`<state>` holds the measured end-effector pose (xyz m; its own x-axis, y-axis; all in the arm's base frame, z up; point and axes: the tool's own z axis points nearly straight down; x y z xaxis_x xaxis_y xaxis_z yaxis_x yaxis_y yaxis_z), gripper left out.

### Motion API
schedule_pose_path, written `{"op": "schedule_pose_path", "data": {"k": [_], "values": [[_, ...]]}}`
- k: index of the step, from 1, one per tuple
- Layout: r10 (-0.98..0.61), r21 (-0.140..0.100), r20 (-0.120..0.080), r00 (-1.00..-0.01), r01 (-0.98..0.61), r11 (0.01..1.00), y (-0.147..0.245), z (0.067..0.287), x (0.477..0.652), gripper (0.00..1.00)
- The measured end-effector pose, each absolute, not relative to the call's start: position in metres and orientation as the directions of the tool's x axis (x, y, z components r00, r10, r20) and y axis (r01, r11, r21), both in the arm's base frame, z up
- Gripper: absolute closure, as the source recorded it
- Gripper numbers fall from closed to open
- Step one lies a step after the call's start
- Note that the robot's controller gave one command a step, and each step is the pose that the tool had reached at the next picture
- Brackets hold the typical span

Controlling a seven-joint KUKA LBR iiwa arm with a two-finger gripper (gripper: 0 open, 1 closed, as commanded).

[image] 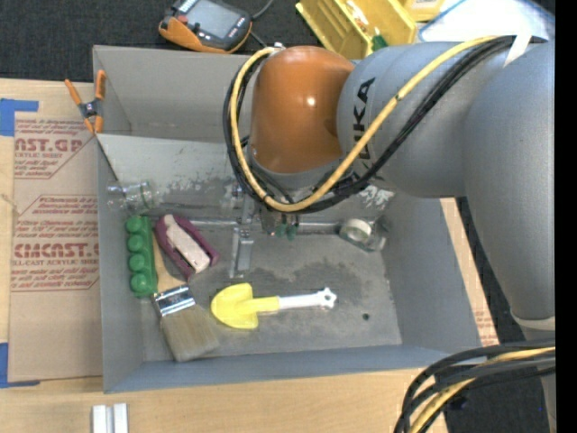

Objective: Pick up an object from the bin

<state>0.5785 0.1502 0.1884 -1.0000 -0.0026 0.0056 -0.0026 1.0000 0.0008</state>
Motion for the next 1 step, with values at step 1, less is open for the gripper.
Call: {"op": "schedule_pose_path", "data": {"k": [1], "values": [[0.0, 0.002, -0.002, -1.0, 0.0, 1.0, 0.1491, 0.1935, 0.5801, 0.0]]}}
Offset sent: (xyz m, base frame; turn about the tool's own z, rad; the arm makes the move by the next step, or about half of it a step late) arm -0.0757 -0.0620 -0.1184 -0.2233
